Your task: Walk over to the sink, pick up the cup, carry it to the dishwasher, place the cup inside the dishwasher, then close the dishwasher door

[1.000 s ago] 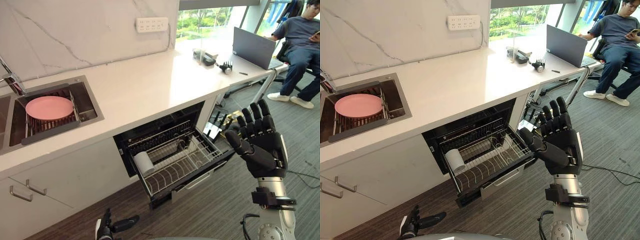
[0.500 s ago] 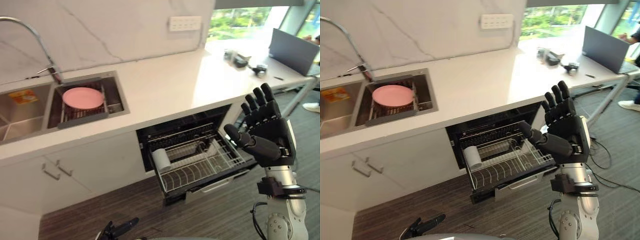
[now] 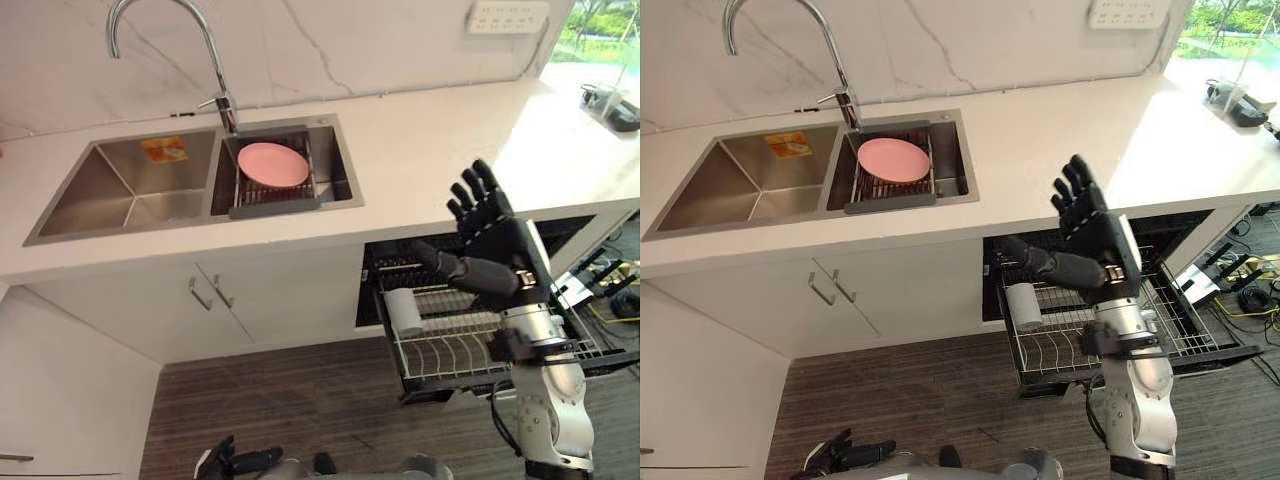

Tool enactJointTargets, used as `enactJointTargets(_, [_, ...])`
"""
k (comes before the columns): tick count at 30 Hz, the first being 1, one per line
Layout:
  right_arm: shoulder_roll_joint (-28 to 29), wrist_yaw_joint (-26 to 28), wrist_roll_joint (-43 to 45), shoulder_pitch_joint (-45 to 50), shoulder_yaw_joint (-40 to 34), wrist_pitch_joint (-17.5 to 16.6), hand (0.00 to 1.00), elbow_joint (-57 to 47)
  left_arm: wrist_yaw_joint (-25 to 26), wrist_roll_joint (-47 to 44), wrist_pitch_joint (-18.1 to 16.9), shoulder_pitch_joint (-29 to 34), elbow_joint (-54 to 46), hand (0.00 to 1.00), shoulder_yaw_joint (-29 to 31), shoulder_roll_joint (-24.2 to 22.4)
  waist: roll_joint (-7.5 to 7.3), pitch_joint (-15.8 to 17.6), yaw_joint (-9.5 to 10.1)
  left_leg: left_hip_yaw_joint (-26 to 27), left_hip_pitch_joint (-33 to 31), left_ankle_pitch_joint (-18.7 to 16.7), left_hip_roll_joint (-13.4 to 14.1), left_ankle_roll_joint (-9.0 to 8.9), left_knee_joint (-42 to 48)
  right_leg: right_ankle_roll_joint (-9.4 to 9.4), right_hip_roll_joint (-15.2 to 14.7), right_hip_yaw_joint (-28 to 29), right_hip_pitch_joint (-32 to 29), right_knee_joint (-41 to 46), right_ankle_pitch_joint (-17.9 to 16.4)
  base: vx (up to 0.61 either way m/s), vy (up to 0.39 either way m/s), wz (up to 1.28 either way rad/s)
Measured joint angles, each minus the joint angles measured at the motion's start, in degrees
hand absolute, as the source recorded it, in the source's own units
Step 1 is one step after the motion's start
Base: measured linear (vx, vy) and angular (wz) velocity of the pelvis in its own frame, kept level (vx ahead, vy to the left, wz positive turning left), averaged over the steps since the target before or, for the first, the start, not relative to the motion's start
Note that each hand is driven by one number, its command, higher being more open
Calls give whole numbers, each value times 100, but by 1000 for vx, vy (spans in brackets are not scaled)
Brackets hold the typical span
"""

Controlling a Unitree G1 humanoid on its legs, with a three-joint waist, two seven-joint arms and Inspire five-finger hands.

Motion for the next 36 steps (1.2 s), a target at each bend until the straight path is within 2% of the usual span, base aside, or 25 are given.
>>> enactJointTargets(2, [-20, 67, 10, 66, -235, 0, 100, -26, -176, 94, 242, -11, -158, 100, -35, 30, -13, -6, -28, -271, 174, 46, -58, 36, -78, -96, 603, 399, 21, -251, -149, 179, -57, 69])
enactJointTargets(5, [-50, 169, 40, 72, -380, 5, 100, -64, -274, 93, 466, -17, -207, 100, -188, 122, -41, -14, -77, -525, 339, 43, -70, 32, -84, -249, 894, 782, -65, -610, -185, 156, -41, 53])
enactJointTargets(7, [-60, 305, 134, 78, -386, 13, 100, -208, -283, 84, 576, 9, -217, 100, -207, 172, -133, -49, -72, -570, 409, -52, -98, -95, -72, -433, 843, 896, -67, -1117, 195, 154, -23, 20])
enactJointTargets(10, [-68, 476, 252, 137, -388, 12, 100, -407, -244, 87, 544, 38, -240, 100, -217, 174, -157, -75, -33, -610, 492, -124, 29, -211, -89, -518, 978, 874, 165, -1383, 280, 99, -77, 1])
enactJointTargets(14, [-64, 465, 253, 238, -390, 13, 100, -588, -119, 61, 510, 44, -229, 100, -217, 152, -195, -124, -1, -602, 602, -122, 66, -238, -196, -534, 1035, 902, 279, -1476, 292, 58, -44, -5])
enactJointTargets(18, [47, 460, 252, 251, -388, 40, 100, -711, -51, 74, 332, 185, -194, 100, -211, 116, -189, -135, 39, -537, 776, -118, 72, -244, -270, -518, 1065, 985, 463, -1623, 360, 16, 15, -9])
enactJointTargets(27, [213, 469, 249, 299, -312, 109, 100, -753, 272, 71, 317, 280, -156, 100, -100, -53, -149, -246, 47, -516, 788, -99, 55, -241, -278, -505, 1070, 1012, 555, -1790, 478, -19, 13, -2])
enactJointTargets(28, [246, 452, 249, 324, -301, 109, 100, -753, 332, 68, 311, 285, -157, 100, -99, -69, -149, -246, 48, -535, 769, -111, 52, -255, -239, -509, 1067, 996, 563, -1789, 473, -8, -10, 10])
enactJointTargets(30, [258, 438, 249, 386, -298, 109, 100, -775, 425, 57, 269, 278, -163, 100, -94, -100, -145, -234, 45, -576, 629, -287, 62, -402, 17, -525, 1058, 948, 564, -1786, 447, -24, -12, 19])
enactJointTargets(31, [269, 399, 245, 528, -281, 110, 100, -916, 530, -56, 156, 276, -261, 100, 26, -178, -141, -136, 59, -425, 186, -648, 157, -828, 1028, -614, 1010, 851, 599, -1773, 342, -49, 0, 37])
enactJointTargets(32, [261, 362, 245, 550, -284, 109, 100, -978, 590, -213, 98, 257, -420, 100, 136, -228, -165, -13, 30, -150, -366, -766, 362, -908, 2280, -621, 963, 735, 690, -1771, 328, -51, 18, 38])
enactJointTargets(33, [257, 341, 245, 551, -296, 109, 100, -987, 637, -294, 40, 258, -473, 100, 137, -230, -142, 10, 47, 32, -633, -838, 583, -860, 2918, -622, 969, 695, 741, -1775, 322, -24, 32, 28])
enactJointTargets(34, [257, 291, 242, 550, -299, 110, 100, -980, 741, -378, -27, 264, -590, 100, 136, -229, -128, 50, 76, 331, -899, -1002, 1037, -855, 3622, -612, 951, 662, 897, -1783, 294, 28, 61, 15])
enactJointTargets(36, [185, 231, 250, 501, -339, 89, 100, -984, 813, -350, -143, 258, -638, 100, 124, -240, -142, 65, 62, 429, -1032, -1047, 1355, -903, 3212, -480, 777, 643, 1014, -1775, 205, 80, 112, 12])
